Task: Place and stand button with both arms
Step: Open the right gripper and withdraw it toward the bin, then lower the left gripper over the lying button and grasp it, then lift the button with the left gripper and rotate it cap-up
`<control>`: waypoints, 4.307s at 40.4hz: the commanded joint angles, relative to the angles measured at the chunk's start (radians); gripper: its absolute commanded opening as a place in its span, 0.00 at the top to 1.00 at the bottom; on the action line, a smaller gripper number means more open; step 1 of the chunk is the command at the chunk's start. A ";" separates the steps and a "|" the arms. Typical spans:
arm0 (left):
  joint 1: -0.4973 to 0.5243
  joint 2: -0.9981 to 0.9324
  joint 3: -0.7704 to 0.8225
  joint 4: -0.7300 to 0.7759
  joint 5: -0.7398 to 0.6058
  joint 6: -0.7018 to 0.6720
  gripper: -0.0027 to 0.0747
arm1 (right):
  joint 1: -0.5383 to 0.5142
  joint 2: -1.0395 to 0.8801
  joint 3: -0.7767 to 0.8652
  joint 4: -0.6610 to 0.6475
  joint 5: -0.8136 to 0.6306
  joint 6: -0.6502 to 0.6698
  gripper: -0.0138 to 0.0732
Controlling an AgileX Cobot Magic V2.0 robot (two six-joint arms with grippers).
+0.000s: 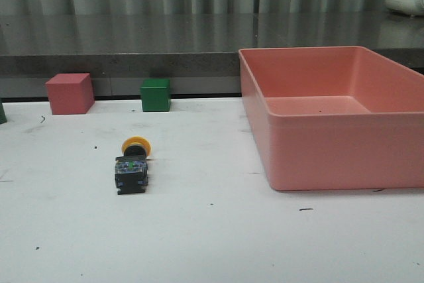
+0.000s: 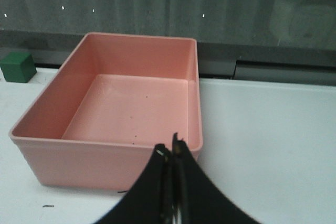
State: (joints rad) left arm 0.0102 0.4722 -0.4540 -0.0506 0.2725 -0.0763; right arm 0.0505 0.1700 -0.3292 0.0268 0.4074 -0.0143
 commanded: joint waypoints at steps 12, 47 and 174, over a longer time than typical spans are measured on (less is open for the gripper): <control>-0.060 0.191 -0.160 -0.033 0.046 0.003 0.19 | -0.005 -0.030 -0.018 -0.014 -0.108 -0.007 0.92; -0.449 1.265 -0.954 -0.228 0.774 -0.025 0.19 | -0.005 -0.030 -0.018 -0.014 -0.108 -0.007 0.92; -0.426 1.407 -0.300 0.196 -0.901 0.107 0.81 | -0.005 -0.030 -0.018 -0.014 -0.108 -0.007 0.92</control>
State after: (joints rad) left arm -0.4182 1.9077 -0.7354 0.1532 -0.5622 0.0294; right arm 0.0505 0.1286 -0.3218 0.0244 0.3846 -0.0143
